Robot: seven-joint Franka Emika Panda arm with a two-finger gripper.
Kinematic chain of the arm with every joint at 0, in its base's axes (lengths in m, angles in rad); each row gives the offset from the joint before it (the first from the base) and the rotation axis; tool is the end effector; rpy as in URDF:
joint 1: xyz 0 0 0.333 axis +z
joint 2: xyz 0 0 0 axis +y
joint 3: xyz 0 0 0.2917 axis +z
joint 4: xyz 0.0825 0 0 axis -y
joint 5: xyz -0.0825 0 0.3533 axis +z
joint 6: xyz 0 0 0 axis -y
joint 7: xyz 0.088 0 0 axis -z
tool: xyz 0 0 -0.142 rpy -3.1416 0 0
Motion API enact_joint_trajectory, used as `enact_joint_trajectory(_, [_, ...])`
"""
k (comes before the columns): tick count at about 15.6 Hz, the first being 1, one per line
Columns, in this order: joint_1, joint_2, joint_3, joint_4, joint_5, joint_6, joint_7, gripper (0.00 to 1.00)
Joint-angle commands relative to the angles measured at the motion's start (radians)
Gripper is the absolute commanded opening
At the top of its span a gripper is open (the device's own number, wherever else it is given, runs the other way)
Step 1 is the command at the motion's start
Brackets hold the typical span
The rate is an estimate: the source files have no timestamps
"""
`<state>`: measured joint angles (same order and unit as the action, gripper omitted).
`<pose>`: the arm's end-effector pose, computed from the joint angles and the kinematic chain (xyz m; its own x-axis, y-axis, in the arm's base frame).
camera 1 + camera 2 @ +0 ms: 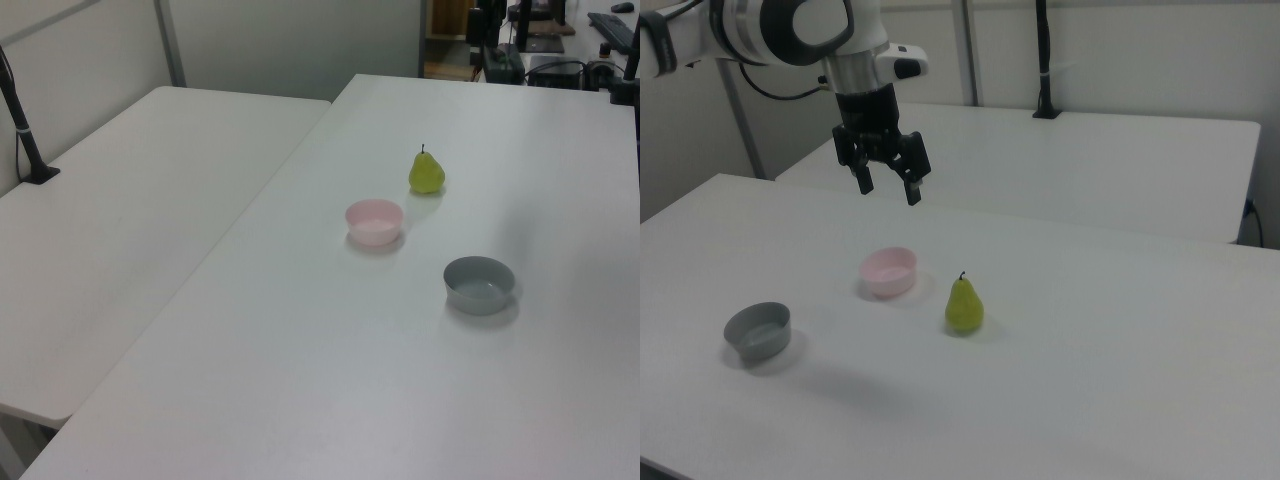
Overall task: Place the pear in the bowl
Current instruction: 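Lower the open gripper down over the yellow-green pear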
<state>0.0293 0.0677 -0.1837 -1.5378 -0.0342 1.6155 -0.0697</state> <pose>0.5404 -0.0860 0.5483 0.9966 -0.0826 0.0078 -0.0829 -0.9954 0.0472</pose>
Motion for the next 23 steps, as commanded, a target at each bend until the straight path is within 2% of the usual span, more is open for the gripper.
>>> enact_joint_trajectory(1, [0.012,-0.017,-0.011,-0.019,0.011,-0.014,-0.022,1.0])
enact_joint_trajectory(10, [0.011,0.015,-0.016,-0.016,0.013,0.003,-0.097,1.0])
enact_joint_trajectory(16, [-0.017,0.15,-0.02,0.105,0.026,0.052,-0.088,1.0])
enact_joint_trajectory(23, [-0.031,0.279,-0.019,0.111,0.034,0.237,-0.099,1.0])
